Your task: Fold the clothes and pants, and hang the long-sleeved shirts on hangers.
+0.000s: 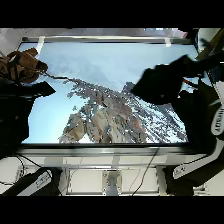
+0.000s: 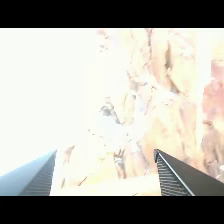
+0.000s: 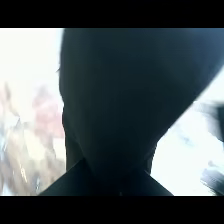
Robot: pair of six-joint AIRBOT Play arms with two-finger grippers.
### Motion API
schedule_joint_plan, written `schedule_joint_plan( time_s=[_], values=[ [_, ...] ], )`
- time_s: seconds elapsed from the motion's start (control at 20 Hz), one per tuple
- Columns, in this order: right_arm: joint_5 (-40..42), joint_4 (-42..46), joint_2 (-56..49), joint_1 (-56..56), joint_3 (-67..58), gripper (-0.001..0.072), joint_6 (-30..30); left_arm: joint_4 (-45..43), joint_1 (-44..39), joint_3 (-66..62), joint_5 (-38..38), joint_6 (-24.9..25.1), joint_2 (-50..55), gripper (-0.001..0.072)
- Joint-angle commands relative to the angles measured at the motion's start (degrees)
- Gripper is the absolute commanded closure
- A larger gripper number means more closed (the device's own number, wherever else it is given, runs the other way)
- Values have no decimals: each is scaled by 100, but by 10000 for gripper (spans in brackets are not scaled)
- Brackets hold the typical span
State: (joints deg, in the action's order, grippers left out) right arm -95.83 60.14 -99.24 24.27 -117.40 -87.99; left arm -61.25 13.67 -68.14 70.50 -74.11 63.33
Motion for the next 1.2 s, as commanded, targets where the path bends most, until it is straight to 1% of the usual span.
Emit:
schedule_joint_plan(
  time_s=[0.0, 0.1, 0.15, 0.3, 0.4, 0.55, 0.75, 0.85, 0.9, 0.95, 1.0, 1.05, 1.1, 1.15],
  values=[
    [-457, 85, 538, 1582, -7, 688, 2, 352, 0, -2, -179, -2, -4, 22],
    [-868, 345, 772, 2304, 13, 688, 44, 348, 0, -2, -236, -2, -4, 22],
    [-962, 643, 879, 2599, 68, 688, 42, 345, 0, -2, -234, -2, -4, 22],
    [-962, 1567, 1235, 3228, 522, 689, 168, 348, 0, 0, -234, -4, -4, 22],
    [-962, 2114, 1346, 3399, 916, 689, 262, 350, 0, 0, -234, -33, -4, 22],
    [-962, 2911, 1432, 3464, 1679, 689, 275, 350, 0, 0, -232, -216, -4, 22],
    [-916, 3348, 1432, 3467, 2750, 688, 278, 345, 0, 0, -234, -216, -4, 21],
    [-984, 3532, 1445, 3467, 2973, 685, 262, 345, 0, 0, -234, -216, -4, 21],
    [-986, 3528, 1499, 3464, 2922, 631, 254, 345, 0, 0, -234, -219, -4, 22],
    [-986, 3526, 1591, 3464, 2811, 519, 251, 345, 0, -2, -232, -219, -4, 21],
    [-984, 3519, 1714, 3462, 2577, 377, 166, 345, 0, -2, -232, -216, -4, 21],
    [-981, 3484, 1810, 3460, 2249, 260, 149, 345, 0, -2, -232, -216, -4, 21],
    [-981, 3381, 1899, 3462, 1799, 210, 149, 345, 0, 0, -232, -216, -4, 21],
    [-979, 3217, 1971, 3460, 1329, 207, 144, 345, 0, 0, -232, -216, -4, 22]
  ],
)
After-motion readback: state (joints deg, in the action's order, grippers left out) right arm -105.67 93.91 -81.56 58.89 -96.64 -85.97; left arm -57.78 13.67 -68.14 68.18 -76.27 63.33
